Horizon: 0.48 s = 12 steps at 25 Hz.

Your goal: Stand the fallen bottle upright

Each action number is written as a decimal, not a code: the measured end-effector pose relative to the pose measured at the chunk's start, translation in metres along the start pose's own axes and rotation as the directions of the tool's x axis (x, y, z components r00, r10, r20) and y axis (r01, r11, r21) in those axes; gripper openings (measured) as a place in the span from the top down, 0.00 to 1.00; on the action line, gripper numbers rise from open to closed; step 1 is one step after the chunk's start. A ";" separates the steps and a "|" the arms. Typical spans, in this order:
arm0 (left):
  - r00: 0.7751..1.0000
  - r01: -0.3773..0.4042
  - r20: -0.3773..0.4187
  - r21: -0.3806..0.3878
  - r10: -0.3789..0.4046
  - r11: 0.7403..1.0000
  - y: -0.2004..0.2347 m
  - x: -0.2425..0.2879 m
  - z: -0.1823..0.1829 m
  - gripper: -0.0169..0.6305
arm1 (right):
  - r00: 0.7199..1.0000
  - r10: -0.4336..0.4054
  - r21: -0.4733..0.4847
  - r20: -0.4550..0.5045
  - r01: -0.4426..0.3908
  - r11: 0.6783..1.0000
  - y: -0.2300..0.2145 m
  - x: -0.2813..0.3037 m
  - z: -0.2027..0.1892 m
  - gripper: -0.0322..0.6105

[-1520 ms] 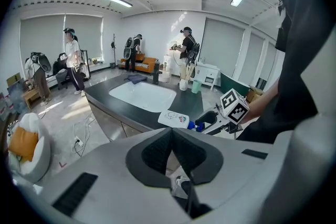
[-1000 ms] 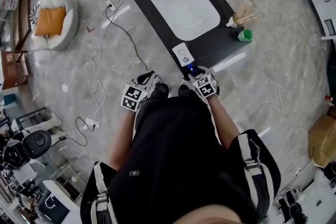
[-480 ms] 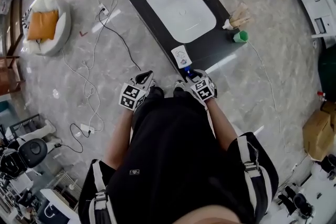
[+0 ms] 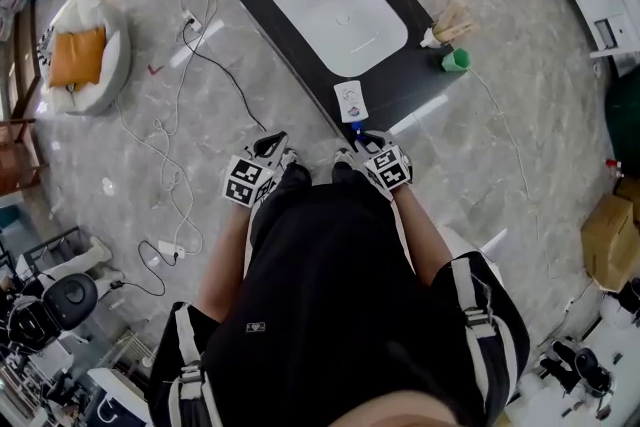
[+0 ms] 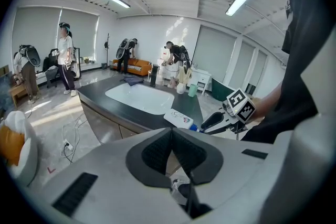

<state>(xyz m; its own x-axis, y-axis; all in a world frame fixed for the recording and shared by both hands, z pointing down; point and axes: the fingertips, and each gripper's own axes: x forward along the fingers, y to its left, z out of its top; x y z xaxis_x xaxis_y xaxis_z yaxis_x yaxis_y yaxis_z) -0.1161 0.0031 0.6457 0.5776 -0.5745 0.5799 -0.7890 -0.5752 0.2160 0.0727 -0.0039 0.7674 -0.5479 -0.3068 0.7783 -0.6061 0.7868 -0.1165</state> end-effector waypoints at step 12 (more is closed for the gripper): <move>0.999 0.010 -0.046 0.012 -0.009 1.000 -0.013 -0.003 -0.011 0.95 | 0.999 -0.038 0.074 0.012 0.037 0.997 -0.001 0.012 -0.011 0.57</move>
<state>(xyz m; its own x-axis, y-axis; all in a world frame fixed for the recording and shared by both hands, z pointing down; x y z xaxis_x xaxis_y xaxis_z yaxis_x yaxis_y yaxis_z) -0.1102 0.0188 0.6501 0.5745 -0.5417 0.6136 -0.7808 -0.5875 0.2124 0.0727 -0.0023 0.7839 -0.5315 -0.3425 0.7747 -0.6667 0.7333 -0.1331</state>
